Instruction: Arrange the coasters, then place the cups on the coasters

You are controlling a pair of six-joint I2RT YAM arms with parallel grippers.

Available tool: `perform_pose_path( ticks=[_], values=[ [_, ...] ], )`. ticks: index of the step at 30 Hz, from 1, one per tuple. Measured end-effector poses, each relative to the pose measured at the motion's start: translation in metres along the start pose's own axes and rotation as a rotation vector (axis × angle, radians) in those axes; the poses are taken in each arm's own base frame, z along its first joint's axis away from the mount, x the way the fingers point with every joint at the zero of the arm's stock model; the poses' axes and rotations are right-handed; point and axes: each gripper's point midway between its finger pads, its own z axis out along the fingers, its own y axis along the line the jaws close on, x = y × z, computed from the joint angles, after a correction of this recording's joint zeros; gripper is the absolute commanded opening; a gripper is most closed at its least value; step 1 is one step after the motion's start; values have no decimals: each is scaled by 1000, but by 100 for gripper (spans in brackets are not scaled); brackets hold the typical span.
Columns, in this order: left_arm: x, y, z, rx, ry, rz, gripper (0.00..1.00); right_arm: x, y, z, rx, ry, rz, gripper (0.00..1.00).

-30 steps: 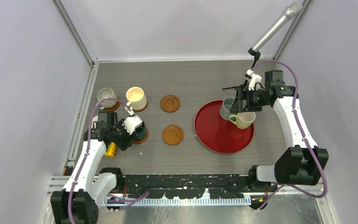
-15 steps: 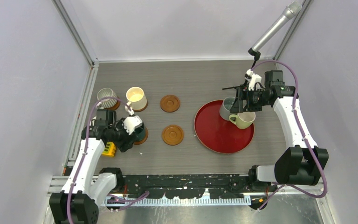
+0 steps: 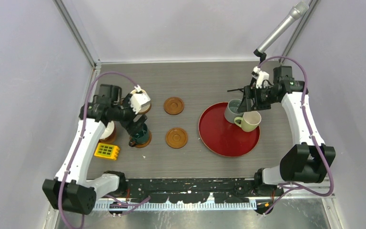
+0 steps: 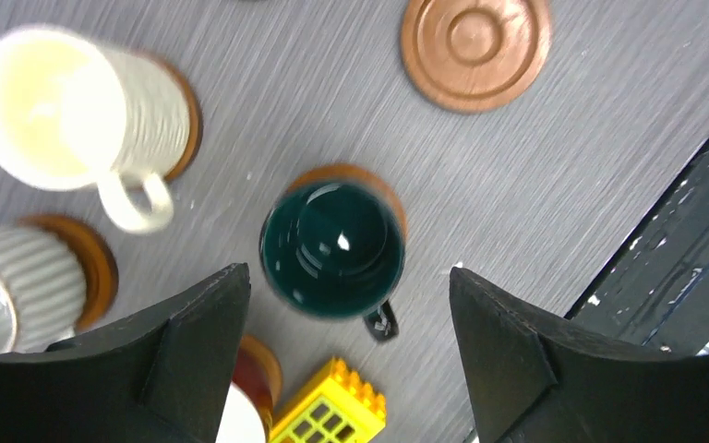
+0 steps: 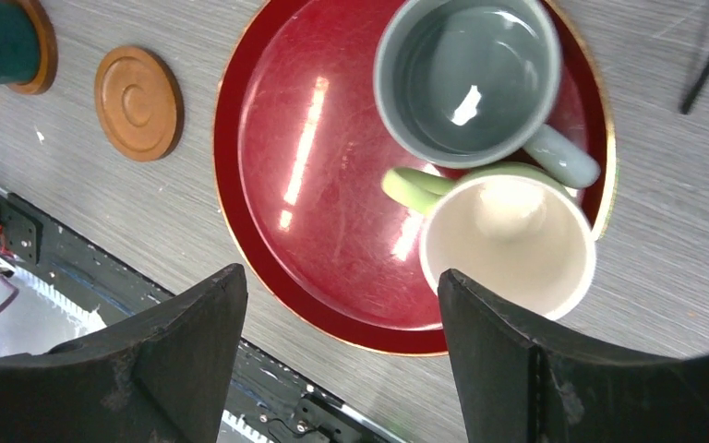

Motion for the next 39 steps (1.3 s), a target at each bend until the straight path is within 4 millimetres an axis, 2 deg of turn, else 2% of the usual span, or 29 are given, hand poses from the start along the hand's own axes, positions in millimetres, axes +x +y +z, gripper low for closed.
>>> perform_pose_path(
  ticks=[4,7,11,14,17,20,31,39],
  values=[
    [-31,-11,21,70,-4,17,82,-3,-23,-17,28,14,8,80],
    [-40,-24,38,114,14,12,82,3,-46,-34,45,41,8,78],
    [-47,-37,54,151,33,4,82,28,-77,-54,38,106,-79,78],
    [-51,-42,62,163,37,3,83,50,-92,-60,7,159,-191,78],
    [-52,-44,68,171,47,-5,83,65,-97,-54,-56,205,-323,78],
    [-54,-42,73,164,57,-14,83,71,-103,-45,-122,225,-453,78],
    [-58,-34,73,129,62,-21,84,75,-121,-12,-277,230,-745,79],
    [-57,-33,73,116,70,-28,84,76,-116,11,-322,234,-895,79]
  ],
)
